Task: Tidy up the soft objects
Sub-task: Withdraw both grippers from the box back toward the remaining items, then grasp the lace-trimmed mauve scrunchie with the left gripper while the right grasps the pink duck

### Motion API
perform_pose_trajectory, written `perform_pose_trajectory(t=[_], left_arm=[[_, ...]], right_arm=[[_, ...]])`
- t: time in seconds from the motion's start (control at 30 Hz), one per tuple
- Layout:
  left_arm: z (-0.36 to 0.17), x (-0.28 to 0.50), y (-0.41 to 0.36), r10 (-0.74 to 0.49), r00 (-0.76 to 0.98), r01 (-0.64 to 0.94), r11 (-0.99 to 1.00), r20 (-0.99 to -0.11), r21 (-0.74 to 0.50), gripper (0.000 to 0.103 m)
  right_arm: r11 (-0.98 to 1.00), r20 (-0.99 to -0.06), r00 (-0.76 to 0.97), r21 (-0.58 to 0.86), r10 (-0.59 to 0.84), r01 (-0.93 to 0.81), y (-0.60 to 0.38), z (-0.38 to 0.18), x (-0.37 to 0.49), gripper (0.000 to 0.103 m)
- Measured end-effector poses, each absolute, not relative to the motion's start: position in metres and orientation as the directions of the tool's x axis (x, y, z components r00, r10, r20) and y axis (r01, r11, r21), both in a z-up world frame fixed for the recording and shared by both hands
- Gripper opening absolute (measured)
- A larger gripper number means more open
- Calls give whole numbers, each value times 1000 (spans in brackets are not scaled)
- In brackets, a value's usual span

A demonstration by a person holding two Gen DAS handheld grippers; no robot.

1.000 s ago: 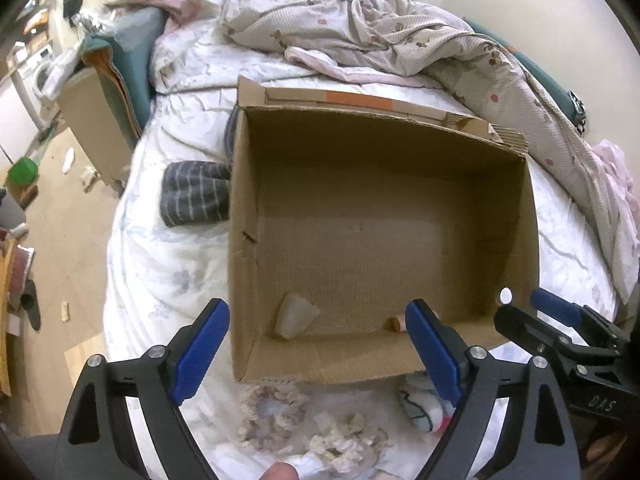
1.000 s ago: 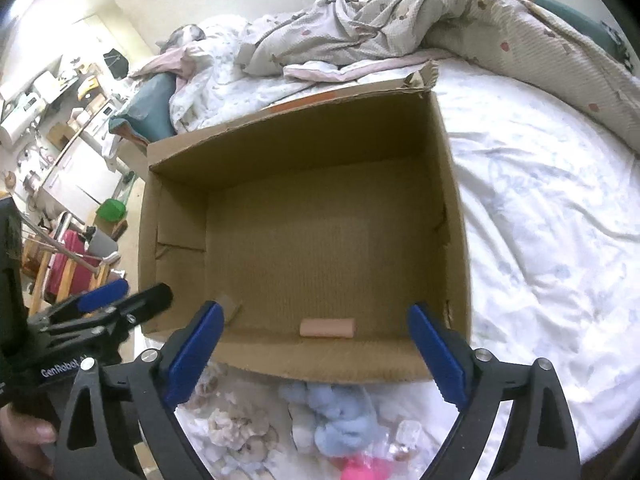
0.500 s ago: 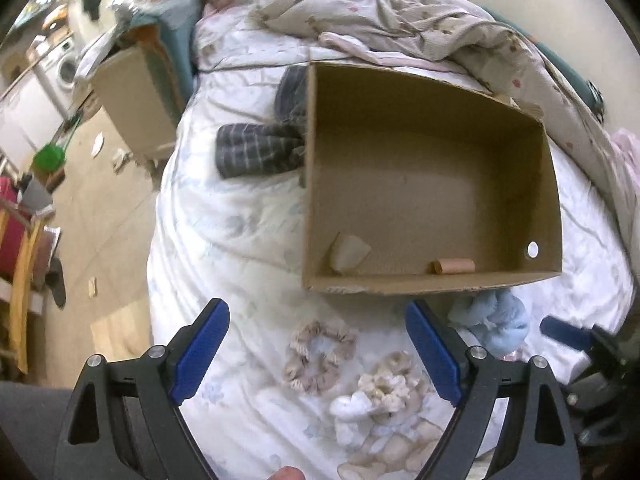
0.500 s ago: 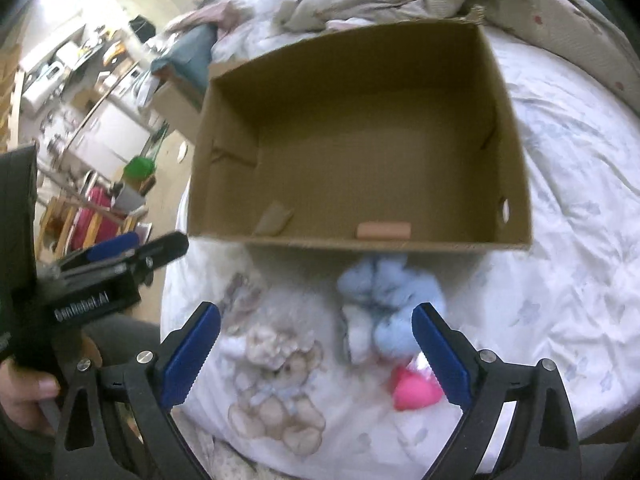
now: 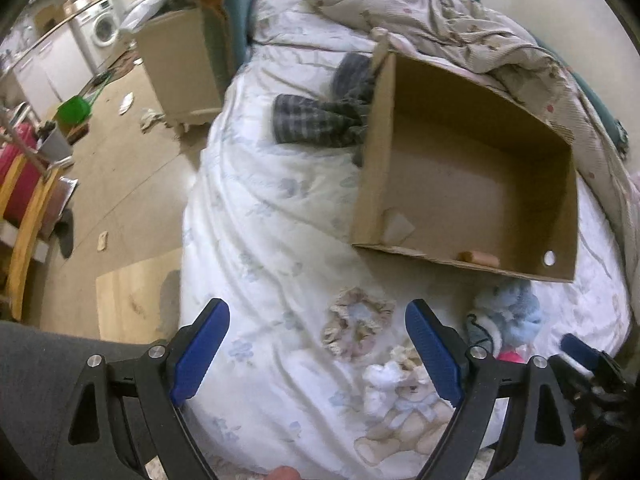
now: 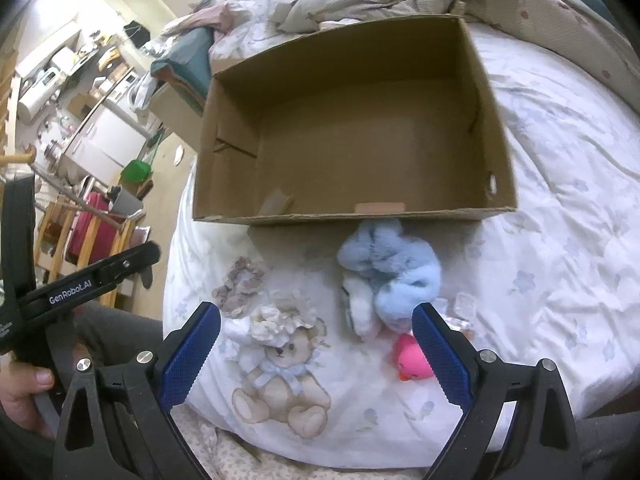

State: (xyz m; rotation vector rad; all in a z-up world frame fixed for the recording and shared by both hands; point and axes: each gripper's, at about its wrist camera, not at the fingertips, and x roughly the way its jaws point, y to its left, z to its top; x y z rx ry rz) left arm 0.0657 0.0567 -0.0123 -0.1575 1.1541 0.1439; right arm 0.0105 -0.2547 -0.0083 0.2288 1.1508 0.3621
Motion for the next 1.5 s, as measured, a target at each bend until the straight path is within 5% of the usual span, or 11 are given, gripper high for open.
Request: perform_pose_trajectory(t=[0.27, 0.43, 0.77, 0.93, 1.13, 1.37, 1.5], left_arm=[[-31, 66, 71, 6, 347, -212, 975, -938, -72, 88], [-57, 77, 61, -85, 259, -186, 973, -962, -136, 79], [-102, 106, 12, -34, 167, -52, 998, -985, -43, 79], [-128, 115, 4, -20, 124, -48, 999, -992, -26, 62], [-137, 117, 1, -6, 126, -45, 999, -992, -11, 58], [-134, 118, 13, -17, 140, -79, 996, -990, -28, 21], [-131, 116, 27, -11, 152, -135, 990, -988, -32, 16]], right_arm=[[920, -855, 358, 390, 376, -35, -294, -20, 11, 102], [901, -849, 360, 430, 386, 47, -309, -23, 16, 103], [902, -861, 334, 427, 383, 67, -311, -33, 18, 103], [881, -843, 336, 467, 419, 73, -314, -34, 18, 102], [884, -848, 327, 462, 417, 71, -312, -37, 20, 102], [883, -847, 333, 463, 415, 77, -312, -37, 21, 102], [881, -847, 331, 466, 416, 85, -314, -38, 23, 103]])
